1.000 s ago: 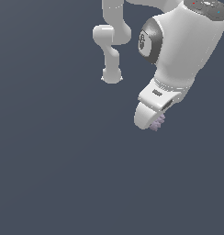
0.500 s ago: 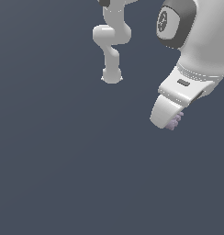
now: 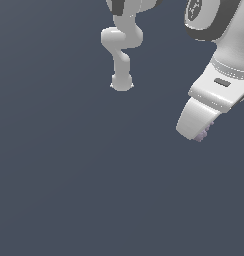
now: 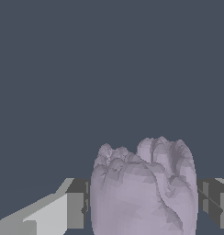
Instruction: Pick up the object and move it to a goal position.
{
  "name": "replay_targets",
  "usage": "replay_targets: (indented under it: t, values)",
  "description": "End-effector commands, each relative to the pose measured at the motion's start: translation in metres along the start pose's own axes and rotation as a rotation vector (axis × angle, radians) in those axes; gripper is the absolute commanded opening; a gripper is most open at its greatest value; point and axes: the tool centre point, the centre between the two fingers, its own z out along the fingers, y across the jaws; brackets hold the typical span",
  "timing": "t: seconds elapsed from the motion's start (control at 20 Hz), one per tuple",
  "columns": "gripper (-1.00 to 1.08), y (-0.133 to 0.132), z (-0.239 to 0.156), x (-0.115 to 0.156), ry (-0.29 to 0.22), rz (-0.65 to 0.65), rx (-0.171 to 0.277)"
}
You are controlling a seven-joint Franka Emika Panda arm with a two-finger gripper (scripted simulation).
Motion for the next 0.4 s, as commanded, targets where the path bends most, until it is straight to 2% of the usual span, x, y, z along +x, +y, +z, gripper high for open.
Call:
replay_targets:
  t: [0.0,0.35]
  values:
    - [-1.00,-0.0002,-0.0032,0.0030,0.000,0.000,0.000]
    - [-1.00,-0.0003,-0.0063,0.0059,0.000,0.000,0.000]
